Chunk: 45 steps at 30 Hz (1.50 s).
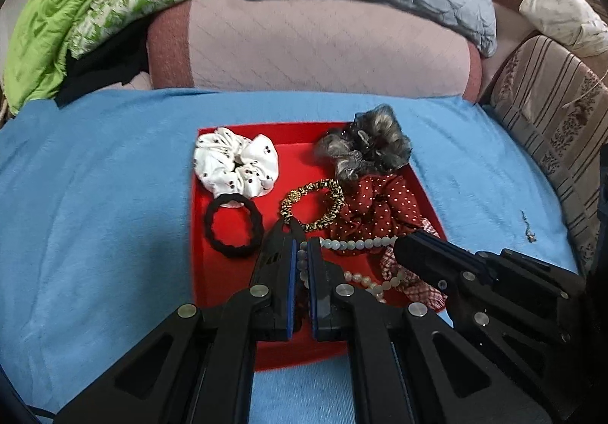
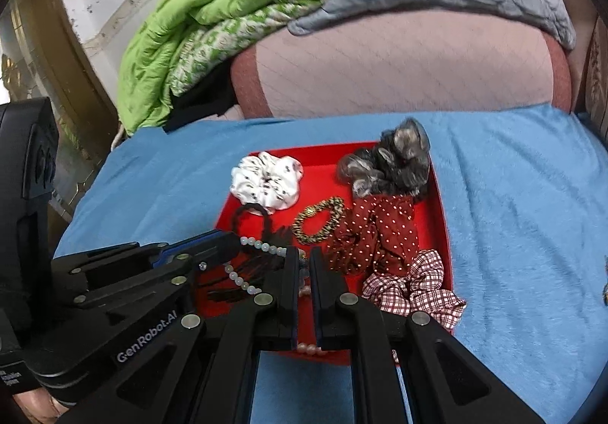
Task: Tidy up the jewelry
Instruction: 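Lower the bead bracelet into the tray and open the right tool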
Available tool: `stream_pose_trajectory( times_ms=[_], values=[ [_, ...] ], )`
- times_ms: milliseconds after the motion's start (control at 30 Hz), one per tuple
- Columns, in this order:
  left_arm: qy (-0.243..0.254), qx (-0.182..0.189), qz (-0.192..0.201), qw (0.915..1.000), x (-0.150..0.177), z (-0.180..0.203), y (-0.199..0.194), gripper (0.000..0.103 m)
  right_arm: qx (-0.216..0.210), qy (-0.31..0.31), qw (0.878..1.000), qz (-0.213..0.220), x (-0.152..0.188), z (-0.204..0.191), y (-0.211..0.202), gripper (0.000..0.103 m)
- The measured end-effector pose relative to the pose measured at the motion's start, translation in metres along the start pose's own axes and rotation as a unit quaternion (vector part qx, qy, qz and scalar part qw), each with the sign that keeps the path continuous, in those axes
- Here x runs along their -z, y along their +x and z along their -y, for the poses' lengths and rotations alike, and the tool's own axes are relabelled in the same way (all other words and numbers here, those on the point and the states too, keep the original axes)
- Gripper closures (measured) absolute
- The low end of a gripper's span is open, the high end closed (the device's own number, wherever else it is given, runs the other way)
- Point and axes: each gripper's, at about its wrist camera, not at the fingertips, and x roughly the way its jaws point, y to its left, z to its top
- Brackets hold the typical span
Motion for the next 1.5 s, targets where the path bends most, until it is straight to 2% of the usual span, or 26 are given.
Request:
stream_pose_trajectory(
  times_ms=[300, 600, 667, 733, 800, 867, 1033, 1167, 1500],
  values=[
    [0.014, -0.004, -0.028, 0.9995, -0.003, 0.006, 0.043, 0.098, 0.001, 0.034, 0.999, -0.031, 0.007, 0.028, 0.031, 0.096],
    [0.009, -0.007, -0.03, 0.9995, -0.001, 0.003, 0.053, 0.097, 0.008, 0.037, 0.998, -0.04, 0.008, 0.035, 0.043, 0.096],
    [0.01, -0.009, -0.028, 0.9995, 0.0, 0.002, 0.053, 0.094, 0.009, 0.036, 0.998, -0.041, 0.008, 0.035, 0.046, 0.096],
    [0.008, -0.012, -0.026, 0.9995, 0.0, 0.001, 0.053, 0.078, 0.013, 0.036, 0.998, -0.039, 0.007, 0.035, 0.046, 0.096],
    [0.004, -0.014, -0.021, 0.9997, 0.0, -0.001, 0.051, 0.07, 0.014, 0.037, 0.998, -0.039, 0.007, 0.037, 0.047, 0.096],
    [0.0, -0.015, -0.018, 0.9997, 0.0, -0.003, 0.048, 0.069, 0.016, 0.039, 0.998, -0.038, 0.008, 0.039, 0.046, 0.096],
    [-0.008, -0.014, -0.008, 0.9998, -0.001, -0.005, 0.039, 0.056, 0.019, 0.041, 0.998, -0.036, 0.008, 0.04, 0.042, 0.091],
    [-0.009, -0.021, 0.003, 0.9997, 0.0, -0.004, 0.026, 0.051, 0.022, 0.043, 0.998, -0.031, 0.008, 0.039, 0.034, 0.082],
    [-0.008, -0.046, 0.029, 0.9985, 0.009, 0.0, -0.02, 0.046, 0.032, 0.045, 0.998, -0.009, 0.007, 0.032, -0.003, 0.075]
  ],
)
